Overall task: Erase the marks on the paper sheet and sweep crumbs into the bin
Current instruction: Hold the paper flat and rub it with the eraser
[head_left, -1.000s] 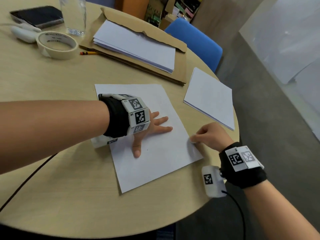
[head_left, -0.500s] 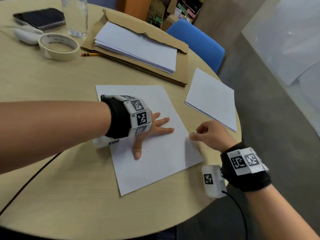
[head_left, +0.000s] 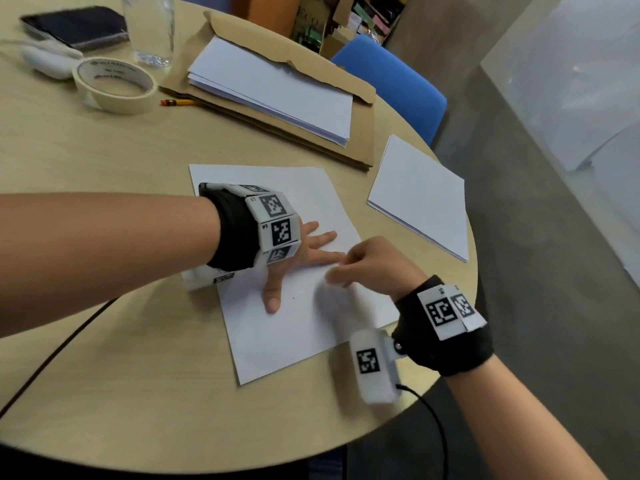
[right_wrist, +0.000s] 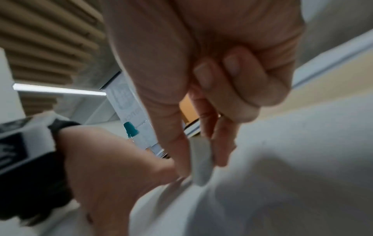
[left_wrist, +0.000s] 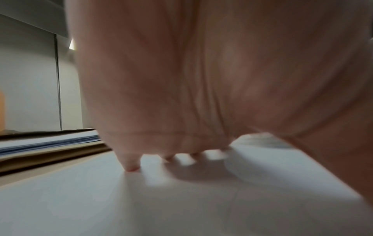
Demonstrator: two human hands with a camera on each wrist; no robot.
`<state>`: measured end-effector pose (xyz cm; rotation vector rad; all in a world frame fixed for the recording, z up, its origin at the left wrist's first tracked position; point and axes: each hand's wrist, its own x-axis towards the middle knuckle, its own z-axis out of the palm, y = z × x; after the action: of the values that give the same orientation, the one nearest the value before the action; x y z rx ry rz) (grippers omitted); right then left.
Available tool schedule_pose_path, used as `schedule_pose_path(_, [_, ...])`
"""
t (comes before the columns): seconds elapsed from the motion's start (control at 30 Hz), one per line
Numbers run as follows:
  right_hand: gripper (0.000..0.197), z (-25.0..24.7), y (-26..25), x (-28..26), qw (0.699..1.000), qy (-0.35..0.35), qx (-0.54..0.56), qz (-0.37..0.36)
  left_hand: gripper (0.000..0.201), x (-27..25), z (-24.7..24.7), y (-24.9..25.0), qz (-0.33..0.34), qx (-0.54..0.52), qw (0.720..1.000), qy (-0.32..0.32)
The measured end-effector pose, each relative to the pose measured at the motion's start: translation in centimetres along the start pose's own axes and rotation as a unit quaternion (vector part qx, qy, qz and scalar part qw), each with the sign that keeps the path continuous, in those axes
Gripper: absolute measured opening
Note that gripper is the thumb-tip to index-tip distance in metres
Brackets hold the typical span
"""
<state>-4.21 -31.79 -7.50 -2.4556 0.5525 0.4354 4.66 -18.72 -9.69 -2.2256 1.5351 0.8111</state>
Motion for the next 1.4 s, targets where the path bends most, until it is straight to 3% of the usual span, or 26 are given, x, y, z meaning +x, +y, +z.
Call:
schedule_pose_path(0.13, [0.01, -0.8, 0.7, 0.2, 0.999, 0.011, -0.022, 0.048, 0.134, -0.1, 0.0, 0.0, 0.002, -0.001, 1.0, 0.003])
schedule_pose_path(0.23, [0.02, -2.2, 2.0, 0.1, 0.995, 0.051, -0.035, 0.076, 0.13, -0.2, -0.1, 0.0, 0.005, -0.001, 1.0, 0.001])
schedule_pose_path(0.4, [0.017, -0.6, 0.6, -1.0, 0.999, -0.004, 0.048, 0.026, 0.094, -1.9, -0.8, -2.2, 0.005, -0.129, 0.989, 0.076])
schedule_pose_path(0.5, [0.023, -0.1, -0.1, -1.3, 0.998, -0.007, 0.062, 0.007, 0.085, -3.8, -0.1, -3.7, -0.024, -0.135, 0.985, 0.1])
schedule_pose_path(0.63, [0.018, 0.3, -1.7, -1.4, 0.998, -0.012, 0.067, -0.018, 0.095, -5.5, 1.9, -4.1, -0.036, -0.1, 0.993, 0.042])
schedule_pose_path(0.83, [0.015, 4.7, -5.6, -2.2, 0.989, -0.116, 0.014, -0.089, 0.105, -5.2, 3.7, -3.9, -0.024, -0.071, 0.997, 0.034])
schedule_pose_path(0.9, [0.014, 5.3, -5.2, -2.4, 0.99, -0.108, -0.019, -0.085, 0.105, -5.2, 3.8, -4.0, -0.017, -0.075, 0.997, 0.028])
schedule_pose_path(1.07, [0.015, 1.3, -1.0, -2.3, 0.999, -0.004, -0.036, 0.01, 0.102, -5.1, 3.8, -3.9, -0.017, -0.062, 0.998, 0.012])
schedule_pose_path(1.17, [0.017, 1.7, -1.5, -2.7, 0.998, 0.029, -0.056, -0.013, 0.101, -5.0, 3.7, -3.8, -0.016, -0.055, 0.998, 0.008])
schedule_pose_path(1.3, [0.021, 5.5, -4.8, -3.4, 0.993, -0.053, -0.025, -0.1, 0.1, -5.3, 3.5, -3.5, -0.018, -0.062, 0.998, 0.003])
schedule_pose_path(1.4, [0.026, 5.5, -4.0, -3.3, 0.994, -0.045, -0.046, -0.088, 0.097, -5.6, 3.3, -3.2, -0.021, -0.057, 0.998, -0.002])
